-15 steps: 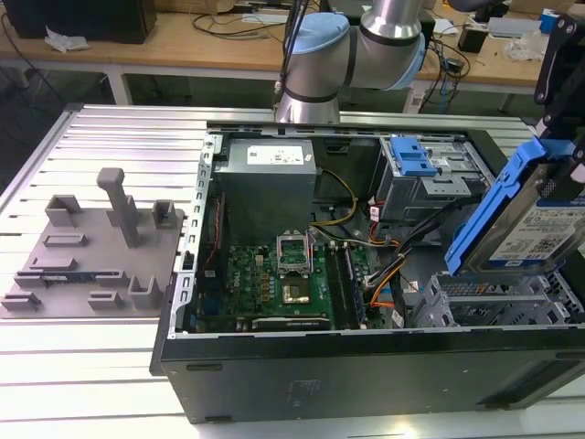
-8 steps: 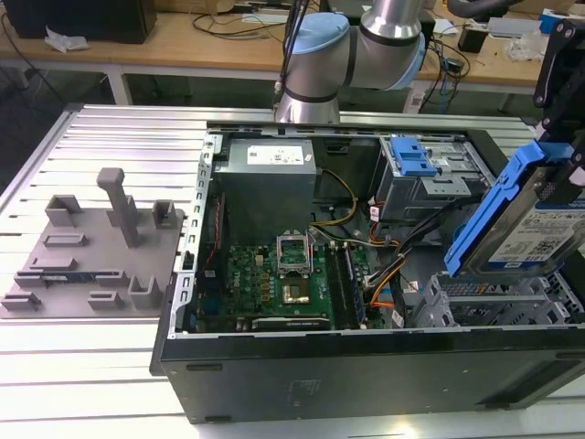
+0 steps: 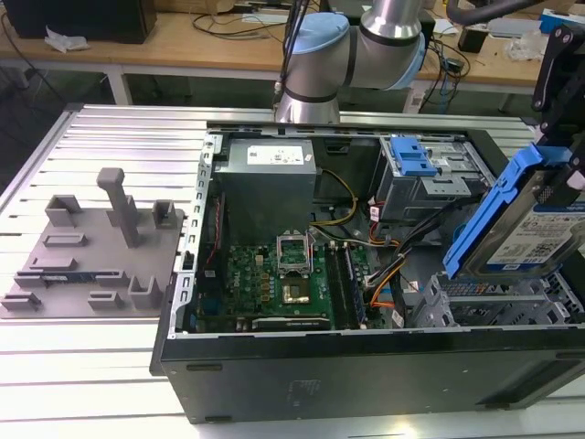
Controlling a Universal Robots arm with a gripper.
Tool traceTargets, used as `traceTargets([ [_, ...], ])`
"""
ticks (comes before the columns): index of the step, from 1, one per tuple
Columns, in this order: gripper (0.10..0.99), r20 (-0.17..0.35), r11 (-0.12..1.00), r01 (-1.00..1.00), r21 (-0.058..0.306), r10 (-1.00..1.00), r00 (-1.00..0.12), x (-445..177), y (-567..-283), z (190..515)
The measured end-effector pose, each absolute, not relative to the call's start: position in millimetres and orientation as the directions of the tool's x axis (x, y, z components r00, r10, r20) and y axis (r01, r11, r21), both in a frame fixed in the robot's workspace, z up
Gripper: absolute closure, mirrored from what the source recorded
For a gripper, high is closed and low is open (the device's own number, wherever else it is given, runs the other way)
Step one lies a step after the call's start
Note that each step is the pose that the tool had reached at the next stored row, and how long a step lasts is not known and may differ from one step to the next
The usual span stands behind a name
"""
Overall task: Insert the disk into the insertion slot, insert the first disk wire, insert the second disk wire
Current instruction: 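Insert the disk into the insertion slot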
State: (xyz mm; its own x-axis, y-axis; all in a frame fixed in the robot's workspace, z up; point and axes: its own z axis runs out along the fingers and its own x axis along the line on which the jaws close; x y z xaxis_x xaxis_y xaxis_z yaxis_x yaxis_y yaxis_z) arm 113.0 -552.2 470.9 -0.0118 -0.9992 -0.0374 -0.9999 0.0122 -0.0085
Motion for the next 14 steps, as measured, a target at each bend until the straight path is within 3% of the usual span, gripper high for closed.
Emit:
traceTargets([
  [14,0.718,-0.037,0.012,-1.000,-0.004,-0.999,-0.012,115.2,-553.6,465.9],
])
